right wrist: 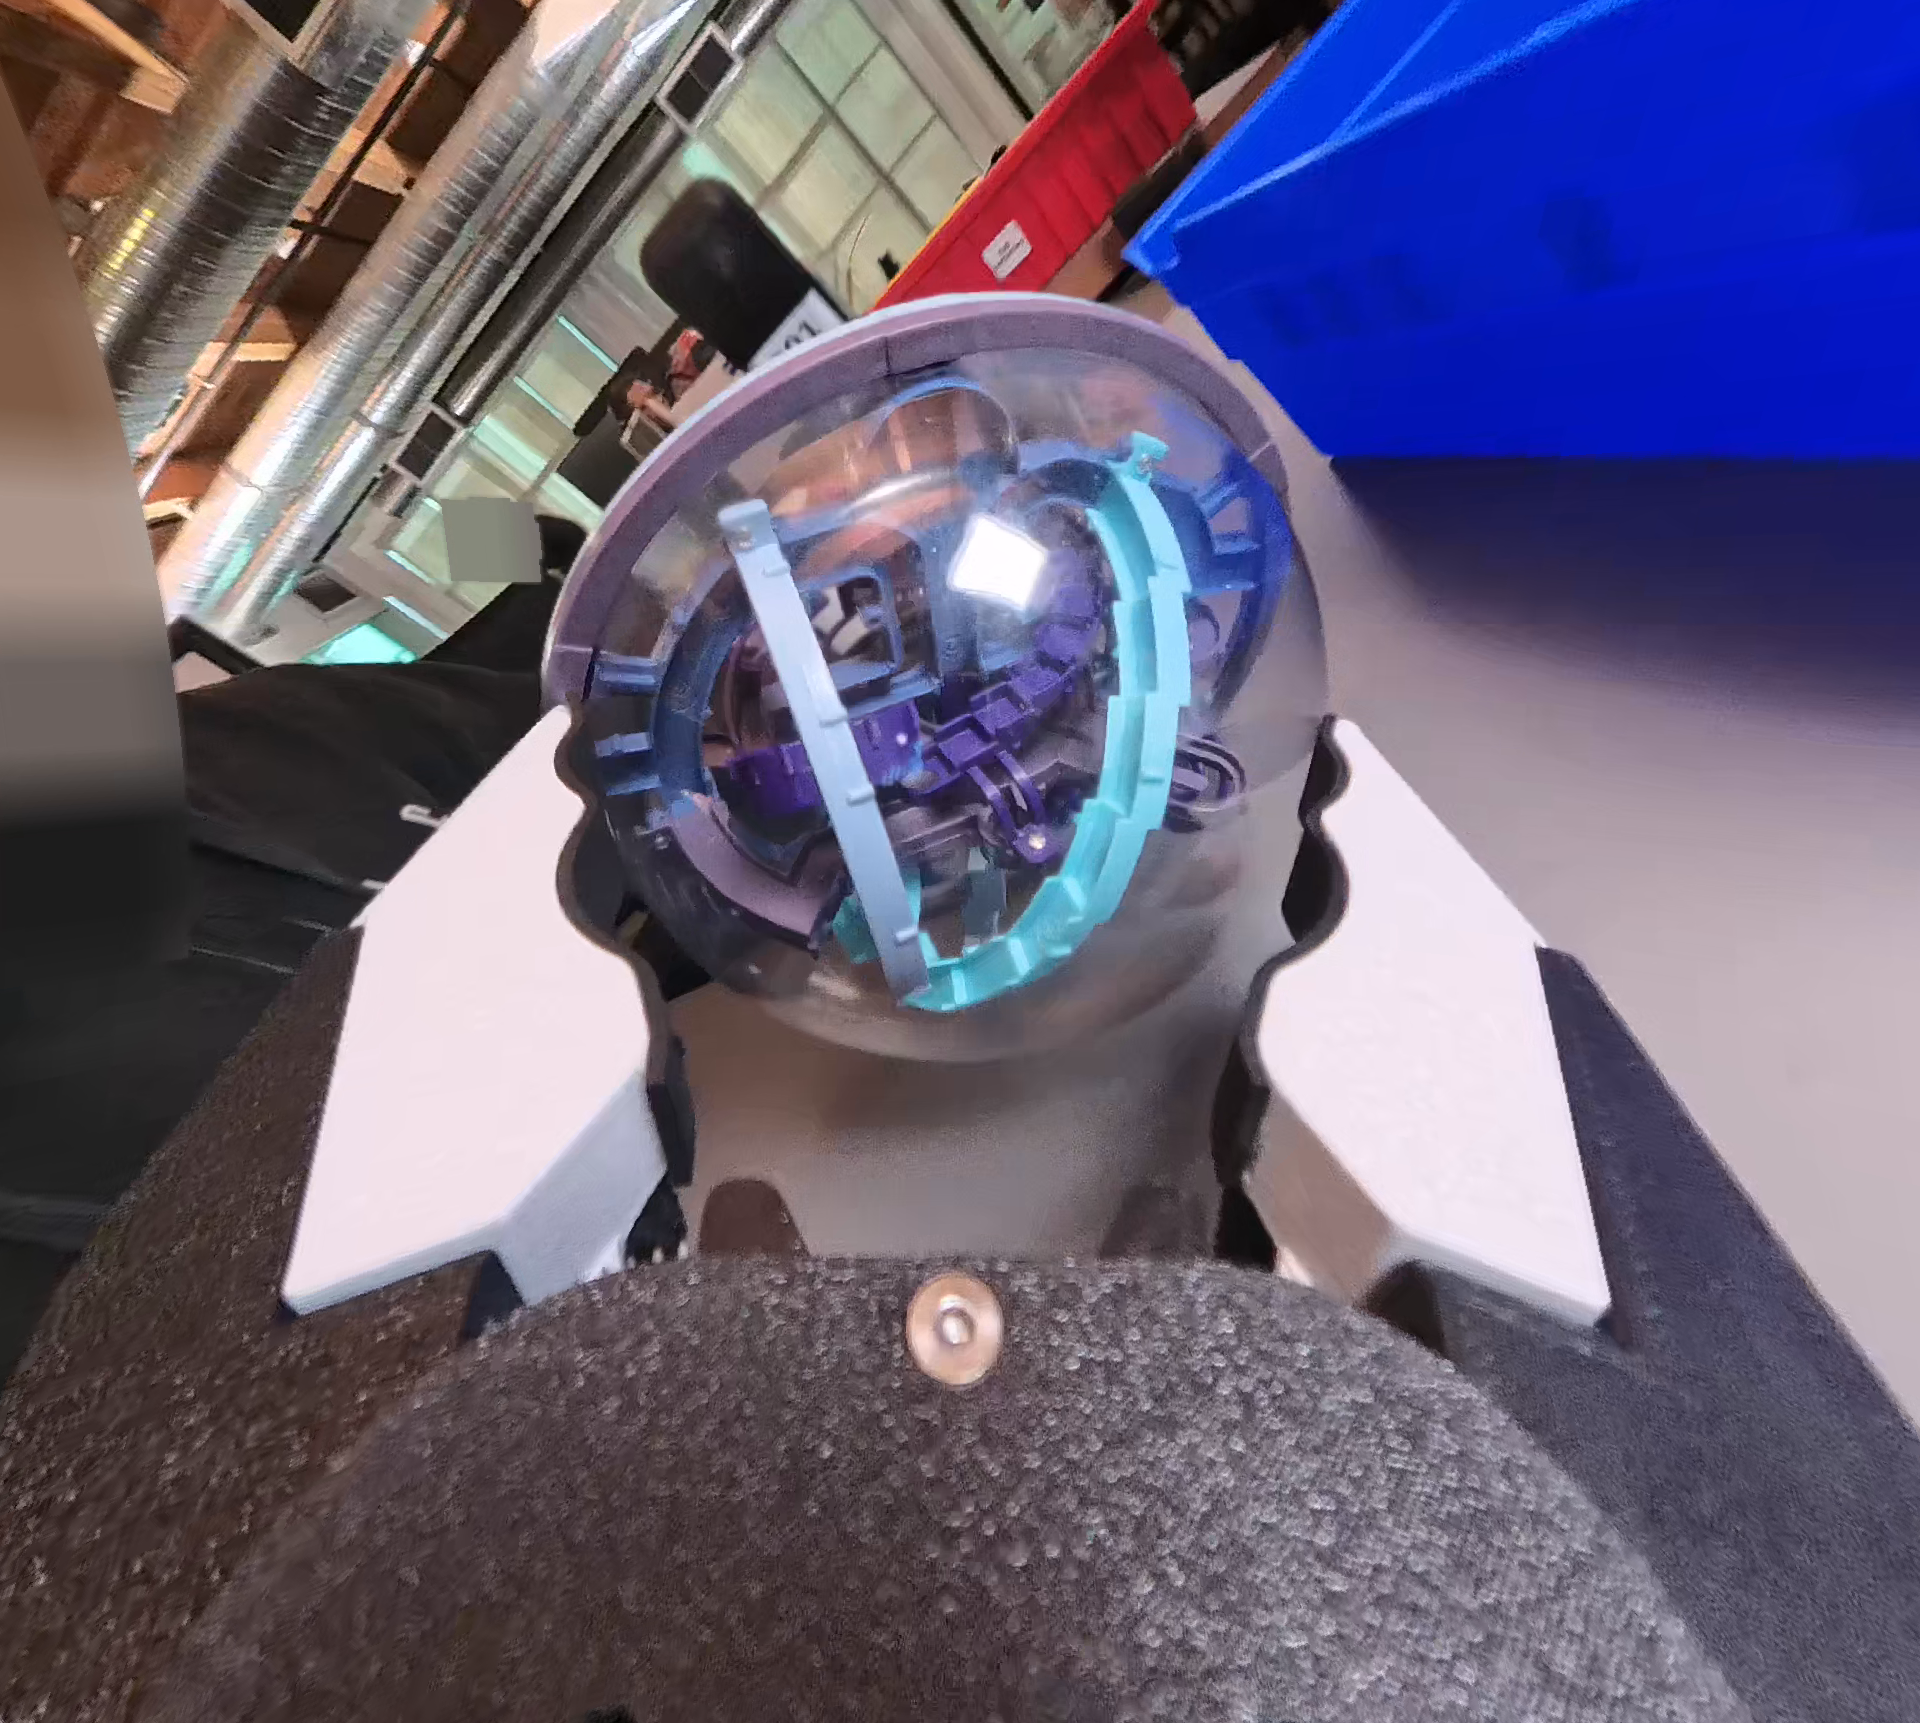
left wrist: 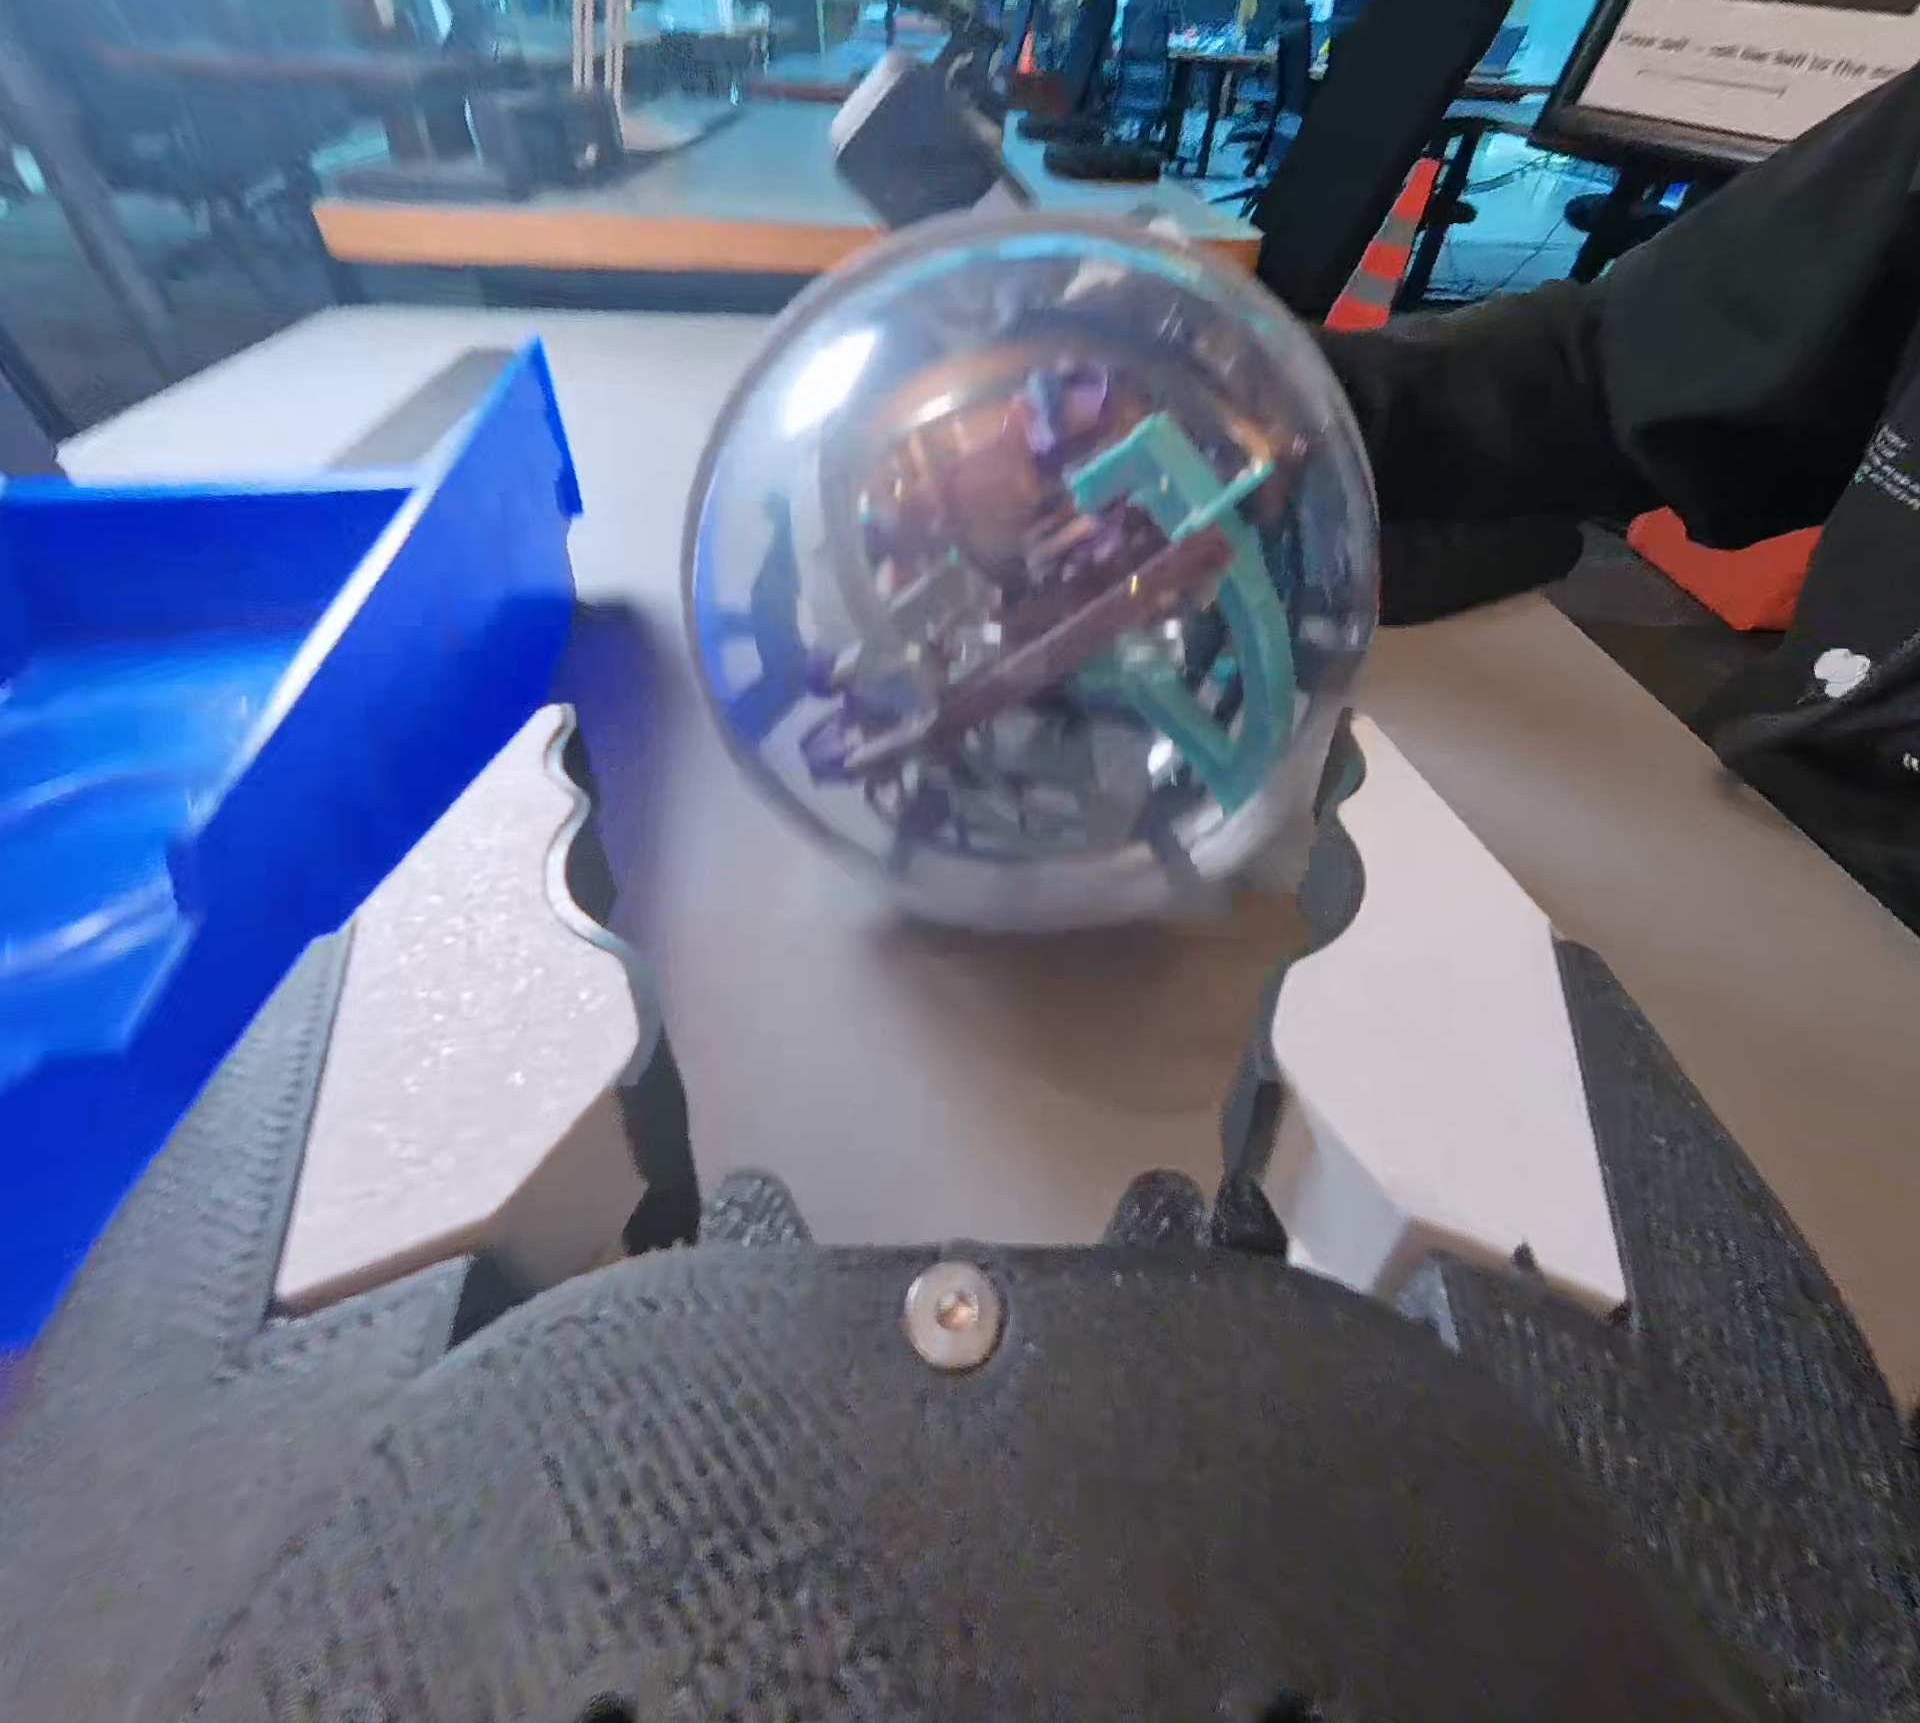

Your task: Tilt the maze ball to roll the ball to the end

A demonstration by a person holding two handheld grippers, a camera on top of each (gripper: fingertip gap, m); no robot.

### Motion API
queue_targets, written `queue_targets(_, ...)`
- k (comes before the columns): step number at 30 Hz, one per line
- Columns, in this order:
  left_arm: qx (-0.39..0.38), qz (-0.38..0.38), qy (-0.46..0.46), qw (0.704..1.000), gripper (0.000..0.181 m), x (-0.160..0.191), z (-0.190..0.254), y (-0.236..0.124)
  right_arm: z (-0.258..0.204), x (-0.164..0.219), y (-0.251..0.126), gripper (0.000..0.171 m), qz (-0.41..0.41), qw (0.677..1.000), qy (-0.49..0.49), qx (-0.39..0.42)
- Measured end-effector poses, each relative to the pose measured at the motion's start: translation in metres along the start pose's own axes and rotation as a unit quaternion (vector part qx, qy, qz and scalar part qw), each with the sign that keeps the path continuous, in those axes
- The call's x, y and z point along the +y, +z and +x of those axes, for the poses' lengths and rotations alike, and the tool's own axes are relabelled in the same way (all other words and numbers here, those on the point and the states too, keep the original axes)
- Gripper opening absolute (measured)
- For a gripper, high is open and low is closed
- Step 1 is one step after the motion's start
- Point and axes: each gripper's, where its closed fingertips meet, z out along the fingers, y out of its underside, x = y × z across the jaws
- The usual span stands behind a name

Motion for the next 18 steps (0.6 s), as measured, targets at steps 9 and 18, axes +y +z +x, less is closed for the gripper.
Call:
queue_targets(9,0.048,0.019,-0.099,0.994,0.140,-0.007,0.003,0.020,0.008,-0.027,-0.005,0.126,0.051,0.992,-0.090,0.071)
queue_targets(18,-0.070,0.112,-0.375,0.917,0.135,-0.005,-0.021,0.019,-0.023,0.001,0.010,0.137,-0.051,0.888,-0.396,0.228)
